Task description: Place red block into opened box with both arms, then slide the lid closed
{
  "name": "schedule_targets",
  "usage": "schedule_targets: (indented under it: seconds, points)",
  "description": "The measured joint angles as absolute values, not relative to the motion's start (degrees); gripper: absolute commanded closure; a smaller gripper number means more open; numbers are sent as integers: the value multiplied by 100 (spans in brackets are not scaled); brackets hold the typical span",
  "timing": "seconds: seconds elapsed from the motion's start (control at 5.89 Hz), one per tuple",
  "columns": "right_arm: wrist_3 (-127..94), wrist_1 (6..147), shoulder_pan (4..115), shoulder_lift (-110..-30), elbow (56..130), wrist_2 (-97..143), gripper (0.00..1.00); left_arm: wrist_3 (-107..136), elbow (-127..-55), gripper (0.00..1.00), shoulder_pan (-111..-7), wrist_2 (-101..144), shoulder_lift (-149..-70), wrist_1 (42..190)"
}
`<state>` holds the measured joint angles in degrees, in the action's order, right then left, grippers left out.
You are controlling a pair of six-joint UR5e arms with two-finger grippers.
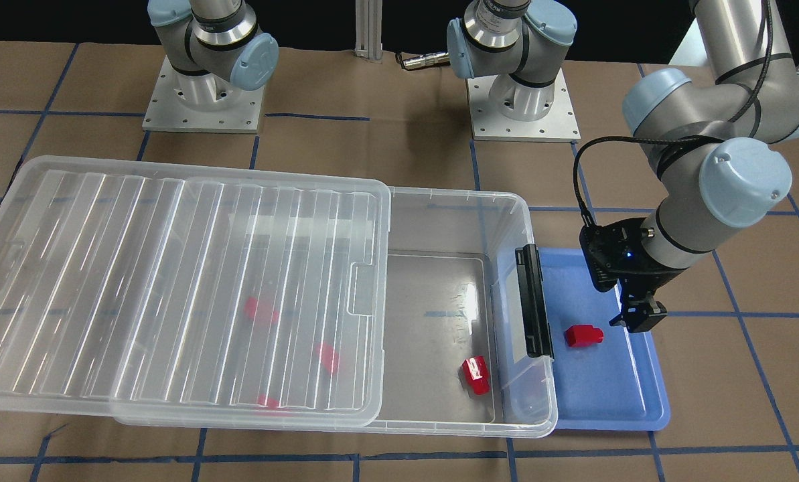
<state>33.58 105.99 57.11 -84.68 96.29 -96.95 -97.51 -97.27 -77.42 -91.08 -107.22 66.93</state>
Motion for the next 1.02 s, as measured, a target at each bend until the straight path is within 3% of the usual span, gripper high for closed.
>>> schedule_targets:
  seconds: [0.51,1.02]
  points:
    - [1400,8733,6899,-8628,8386,-9538,0,-9755,-9851,2,-7730,-9114,-11467,6019]
    - [-599,8237,8404,-8592,7875,-8939,0,-9755,-9928,7,-7726,-9159,-11787,5932]
